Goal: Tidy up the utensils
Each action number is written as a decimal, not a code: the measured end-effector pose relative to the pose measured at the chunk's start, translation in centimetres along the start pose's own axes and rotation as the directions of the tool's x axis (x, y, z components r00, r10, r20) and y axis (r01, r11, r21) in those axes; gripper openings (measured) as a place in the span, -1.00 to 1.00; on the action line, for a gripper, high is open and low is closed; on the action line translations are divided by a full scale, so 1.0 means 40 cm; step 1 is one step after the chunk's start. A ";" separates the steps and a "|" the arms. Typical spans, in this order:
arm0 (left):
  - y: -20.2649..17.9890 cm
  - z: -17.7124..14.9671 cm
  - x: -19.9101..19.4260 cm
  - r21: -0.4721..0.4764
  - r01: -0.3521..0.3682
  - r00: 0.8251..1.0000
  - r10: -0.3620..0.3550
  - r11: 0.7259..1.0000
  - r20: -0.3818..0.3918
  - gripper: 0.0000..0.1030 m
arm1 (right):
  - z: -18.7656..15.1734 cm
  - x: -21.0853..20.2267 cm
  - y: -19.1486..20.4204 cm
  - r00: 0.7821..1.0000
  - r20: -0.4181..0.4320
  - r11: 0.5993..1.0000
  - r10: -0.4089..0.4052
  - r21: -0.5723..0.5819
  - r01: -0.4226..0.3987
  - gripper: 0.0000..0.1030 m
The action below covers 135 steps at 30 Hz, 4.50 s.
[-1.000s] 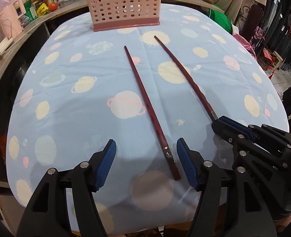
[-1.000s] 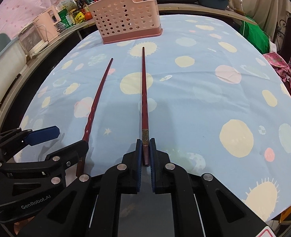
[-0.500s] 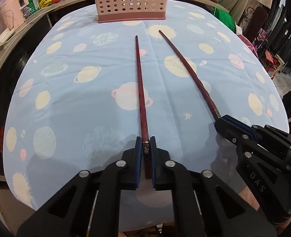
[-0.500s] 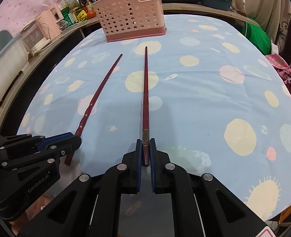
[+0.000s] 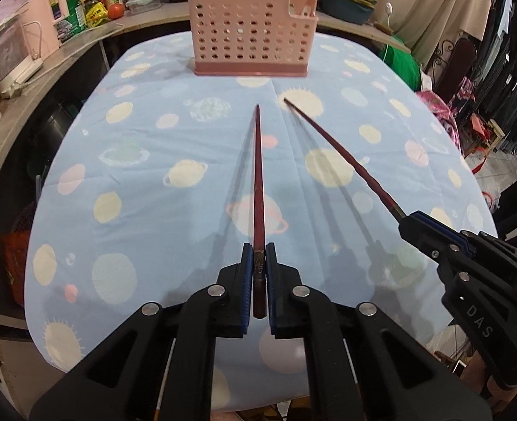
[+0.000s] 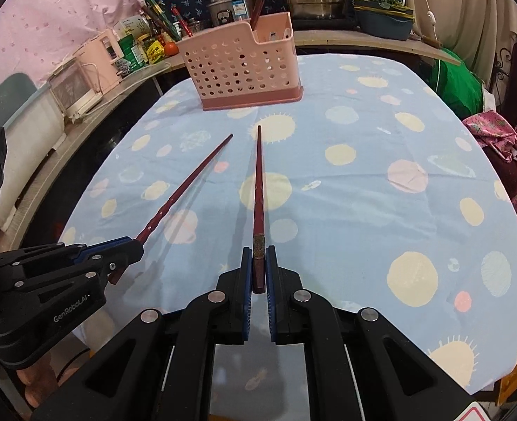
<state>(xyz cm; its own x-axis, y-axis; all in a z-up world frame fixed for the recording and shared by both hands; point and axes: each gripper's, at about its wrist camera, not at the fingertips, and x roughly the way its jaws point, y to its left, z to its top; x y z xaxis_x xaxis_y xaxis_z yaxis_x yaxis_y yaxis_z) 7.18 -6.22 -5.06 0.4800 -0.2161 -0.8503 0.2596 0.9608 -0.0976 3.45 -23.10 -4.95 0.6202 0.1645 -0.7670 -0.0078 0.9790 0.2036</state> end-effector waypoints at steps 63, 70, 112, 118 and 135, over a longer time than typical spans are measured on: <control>0.162 0.786 -0.242 -0.141 0.018 0.853 0.059 0.990 0.519 -0.87 | 0.824 -0.075 -0.025 0.854 0.512 0.985 0.092 0.076 -0.152 -0.86; 0.167 0.779 -0.176 -0.145 0.015 0.878 0.056 0.989 0.475 -0.87 | 0.792 0.023 -0.024 0.896 0.435 0.986 0.086 0.092 -0.139 -0.86; 0.124 0.592 -0.195 -0.139 -0.144 0.873 0.192 0.980 0.448 -0.29 | 0.585 -0.036 0.019 0.939 0.344 1.000 -0.025 0.020 0.020 -0.14; 0.106 0.543 -0.192 -0.130 -0.177 0.871 0.217 0.976 0.441 -0.08 | 0.536 -0.050 0.027 0.944 0.327 0.999 -0.041 0.001 0.043 -0.04; 0.095 0.425 -0.158 -0.127 -0.219 0.891 0.251 0.967 0.378 0.24 | 0.439 -0.051 0.045 0.961 0.263 0.995 -0.084 -0.022 0.093 0.10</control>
<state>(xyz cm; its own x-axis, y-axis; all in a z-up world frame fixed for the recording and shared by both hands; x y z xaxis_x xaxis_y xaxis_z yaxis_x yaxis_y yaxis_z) 19.39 -4.17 8.74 0.8096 -0.0166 -0.5868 0.0395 0.9989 0.0263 15.93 -23.78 7.66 0.8031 0.0445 -0.5941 0.0323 0.9925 0.1179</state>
